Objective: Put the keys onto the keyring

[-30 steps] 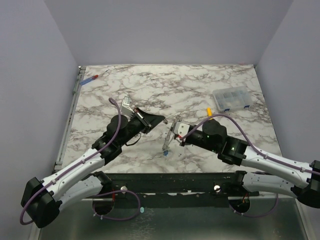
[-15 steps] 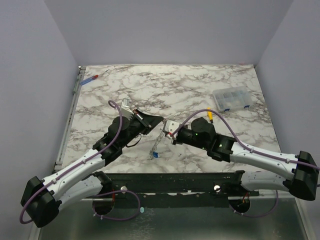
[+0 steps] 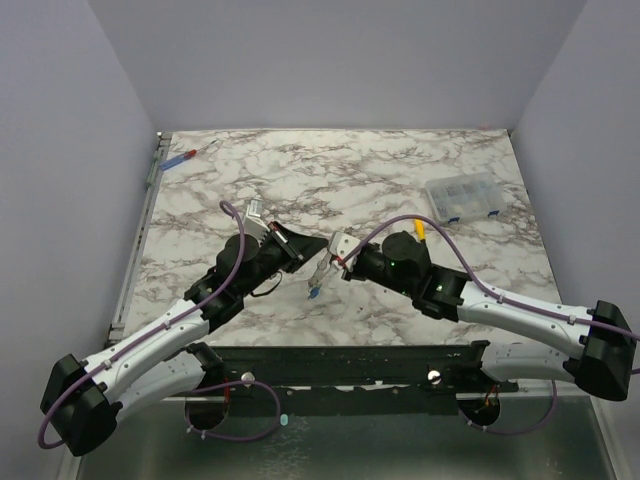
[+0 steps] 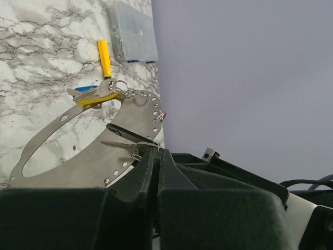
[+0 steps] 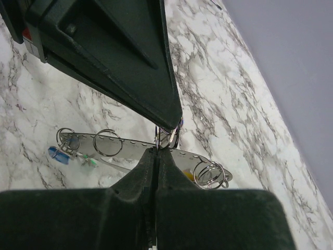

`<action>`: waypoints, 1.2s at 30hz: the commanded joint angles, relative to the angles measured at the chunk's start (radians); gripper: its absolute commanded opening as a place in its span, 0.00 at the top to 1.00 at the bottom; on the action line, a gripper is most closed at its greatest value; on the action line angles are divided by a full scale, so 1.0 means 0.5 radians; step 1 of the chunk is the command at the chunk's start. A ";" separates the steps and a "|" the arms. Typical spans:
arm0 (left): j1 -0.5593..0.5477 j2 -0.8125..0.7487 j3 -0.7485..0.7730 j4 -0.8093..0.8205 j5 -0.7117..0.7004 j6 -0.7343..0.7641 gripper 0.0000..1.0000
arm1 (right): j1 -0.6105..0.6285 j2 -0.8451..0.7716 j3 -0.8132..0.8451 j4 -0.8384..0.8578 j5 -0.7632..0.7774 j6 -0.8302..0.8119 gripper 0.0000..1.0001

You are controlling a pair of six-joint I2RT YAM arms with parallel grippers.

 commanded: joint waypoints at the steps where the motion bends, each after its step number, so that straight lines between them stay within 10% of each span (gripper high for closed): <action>1: -0.020 -0.021 -0.004 -0.044 0.100 0.065 1.00 | -0.005 -0.012 0.037 0.114 0.077 -0.104 0.99; 36: -0.123 0.107 0.087 -0.196 -0.021 0.275 1.00 | -0.005 -0.231 -0.056 0.018 0.108 -0.363 0.99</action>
